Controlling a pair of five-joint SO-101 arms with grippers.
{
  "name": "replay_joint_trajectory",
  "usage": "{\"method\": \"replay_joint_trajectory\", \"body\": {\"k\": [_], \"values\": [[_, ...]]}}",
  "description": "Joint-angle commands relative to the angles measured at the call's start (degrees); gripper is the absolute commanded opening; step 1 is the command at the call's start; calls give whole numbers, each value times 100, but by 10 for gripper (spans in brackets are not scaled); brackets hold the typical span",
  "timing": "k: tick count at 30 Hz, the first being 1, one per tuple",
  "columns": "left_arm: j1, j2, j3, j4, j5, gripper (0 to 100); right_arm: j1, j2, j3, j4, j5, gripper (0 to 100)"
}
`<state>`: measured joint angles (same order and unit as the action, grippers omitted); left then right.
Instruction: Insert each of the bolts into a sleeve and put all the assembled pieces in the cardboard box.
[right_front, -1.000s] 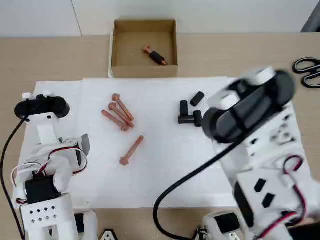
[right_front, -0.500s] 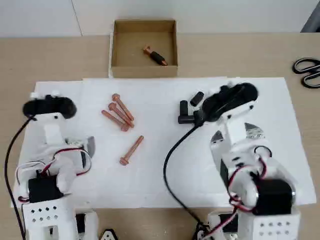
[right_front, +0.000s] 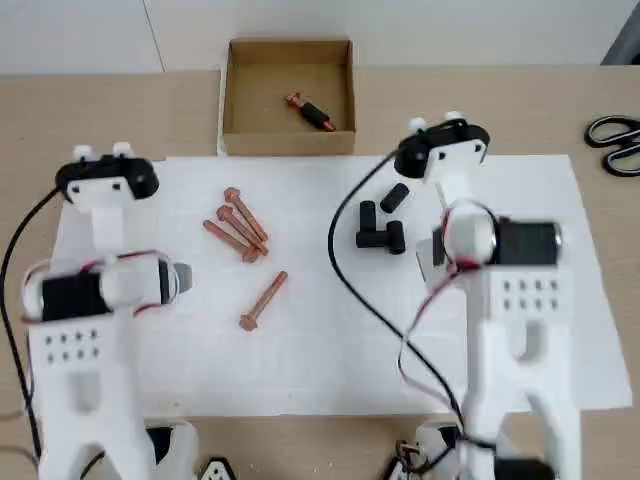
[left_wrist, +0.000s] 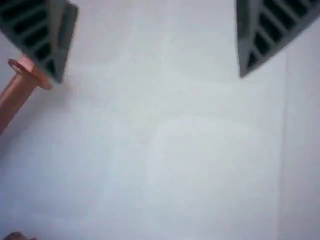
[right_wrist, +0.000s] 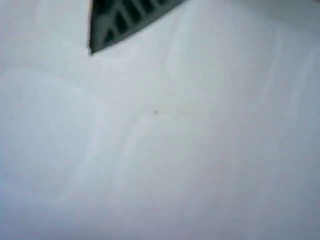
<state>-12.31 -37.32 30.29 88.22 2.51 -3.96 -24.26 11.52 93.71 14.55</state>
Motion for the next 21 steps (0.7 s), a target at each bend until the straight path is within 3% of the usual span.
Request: {"method": "replay_joint_trajectory", "body": {"k": [1, 8, 12, 21], "values": [[44, 185, -514, 141, 9, 215, 207, 453, -202, 92, -35, 216], [70, 18, -505, 158, 9, 215, 1121, 822, 70, -286, -53, 218], [79, -9, -505, 158, 18, 215, 1024, 1314, -527, -303, -88, 218], [79, 26, -497, 158, 18, 215, 207, 3327, -2497, -251, -1020, 218]]}}
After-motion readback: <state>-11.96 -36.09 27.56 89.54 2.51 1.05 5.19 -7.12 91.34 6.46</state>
